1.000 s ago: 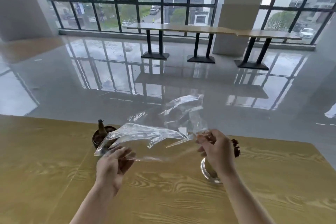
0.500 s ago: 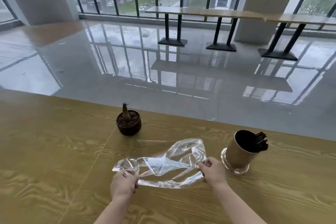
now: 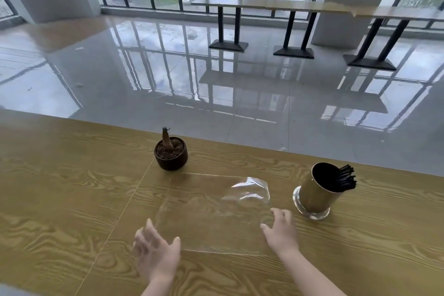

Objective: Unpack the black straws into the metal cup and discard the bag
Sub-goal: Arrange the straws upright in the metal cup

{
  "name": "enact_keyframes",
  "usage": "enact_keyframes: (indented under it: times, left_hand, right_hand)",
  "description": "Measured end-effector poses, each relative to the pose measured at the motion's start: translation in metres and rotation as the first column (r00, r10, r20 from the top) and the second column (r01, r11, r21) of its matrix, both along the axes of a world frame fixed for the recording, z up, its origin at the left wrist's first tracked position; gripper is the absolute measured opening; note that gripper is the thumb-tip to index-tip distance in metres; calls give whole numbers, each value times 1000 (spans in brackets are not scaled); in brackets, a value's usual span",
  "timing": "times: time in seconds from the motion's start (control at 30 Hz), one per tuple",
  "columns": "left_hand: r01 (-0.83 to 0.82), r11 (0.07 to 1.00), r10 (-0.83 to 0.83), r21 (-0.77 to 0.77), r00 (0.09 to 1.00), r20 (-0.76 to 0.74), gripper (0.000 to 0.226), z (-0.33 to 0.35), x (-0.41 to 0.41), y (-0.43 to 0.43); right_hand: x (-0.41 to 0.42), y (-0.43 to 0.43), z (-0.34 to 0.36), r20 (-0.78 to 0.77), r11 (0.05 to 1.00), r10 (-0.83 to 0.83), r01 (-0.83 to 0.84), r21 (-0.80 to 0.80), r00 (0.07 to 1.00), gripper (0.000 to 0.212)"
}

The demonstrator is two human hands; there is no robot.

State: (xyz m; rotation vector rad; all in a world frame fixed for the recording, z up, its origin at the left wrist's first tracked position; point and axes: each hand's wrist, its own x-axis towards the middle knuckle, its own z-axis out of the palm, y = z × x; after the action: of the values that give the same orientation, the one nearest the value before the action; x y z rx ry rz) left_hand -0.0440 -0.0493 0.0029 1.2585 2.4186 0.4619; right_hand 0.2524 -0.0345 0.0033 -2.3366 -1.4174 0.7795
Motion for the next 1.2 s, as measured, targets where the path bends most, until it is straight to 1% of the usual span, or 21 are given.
enact_keyframes:
  times: [0.03, 0.07, 0.1, 0.17, 0.27, 0.33, 0.4, 0.6, 0.73, 0.8, 0.87, 0.93, 0.97, 1.03, 1.1, 1.17, 1.2]
  left_hand:
    - [134, 990, -137, -40, 986, -92, 93, -1, 4, -2]
    - [258, 962, -270, -93, 951, -149, 87, -3, 10, -3]
    - [363, 921, -385, -144, 906, -176, 81, -4, 16, -3]
    - [497, 838, -537, -226, 826, -170, 73, -7, 28, -1]
    - [572, 756, -630, -318, 768, -117, 68, -13, 40, 0]
    - [586, 736, -651, -340, 750, -117, 67, -16, 44, 0]
    - [607, 728, -669, -318, 731, -137, 66, -16, 48, 1]
    - [715, 666, -746, -213, 634, -205, 65, -1, 85, 12]
    - [787, 602, -793, -132, 570, -216, 67, 13, 125, 23]
    - [820, 565, -814, -95, 536, -222, 68, 21, 147, 28]
    - [849, 527, -835, -50, 506, -217, 68, 30, 170, 34]
    - [875, 483, -855, 5, 473, -213, 67, 40, 193, 38]
    - [887, 461, -863, 35, 457, -214, 66, 45, 204, 40]
    - [903, 419, -878, 97, 430, -209, 65, 56, 226, 44]
    - [910, 380, -892, 167, 408, -193, 64, 66, 250, 49]
    - [911, 349, -904, 220, 389, -175, 63, 75, 274, 55]
    - [913, 336, -908, 233, 379, -176, 62, 79, 284, 58]
  right_hand:
    - [-3, -2, 0, 78, 998, 65, -65, 0, 995, 54]
    - [-6, -3, -1, 149, 991, 133, -135, -2, 980, 54]
    - [-9, -6, -2, 202, 979, 202, -205, -8, 958, 54]
    - [-17, -10, -4, 271, 942, 331, -331, -46, 904, 54]
    - [-25, -16, -9, 300, 895, 446, -428, -129, 843, 53]
    - [-26, -18, -11, 289, 880, 475, -447, -161, 831, 51]
    - [-23, -21, -12, 270, 881, 472, -451, -141, 839, 49]
    - [4, -28, 4, 222, 931, 334, -357, 72, 916, 44]
    - [34, -37, 23, 164, 953, 171, -206, 223, 972, 45]
    - [52, -44, 35, 123, 943, 68, -104, 316, 990, 41]
    - [72, -50, 49, 70, 921, -51, 20, 389, 996, 31]
    - [93, -54, 60, 19, 879, -172, 145, 453, 985, 22]
    - [105, -55, 65, -10, 854, -223, 201, 480, 975, 21]
    - [127, -55, 75, -52, 826, -286, 273, 493, 957, 29]
    - [150, -50, 84, -62, 848, -291, 287, 446, 955, 50]
    - [169, -40, 90, -41, 882, -267, 261, 392, 963, 73]
    - [177, -34, 92, -26, 894, -259, 250, 373, 966, 82]
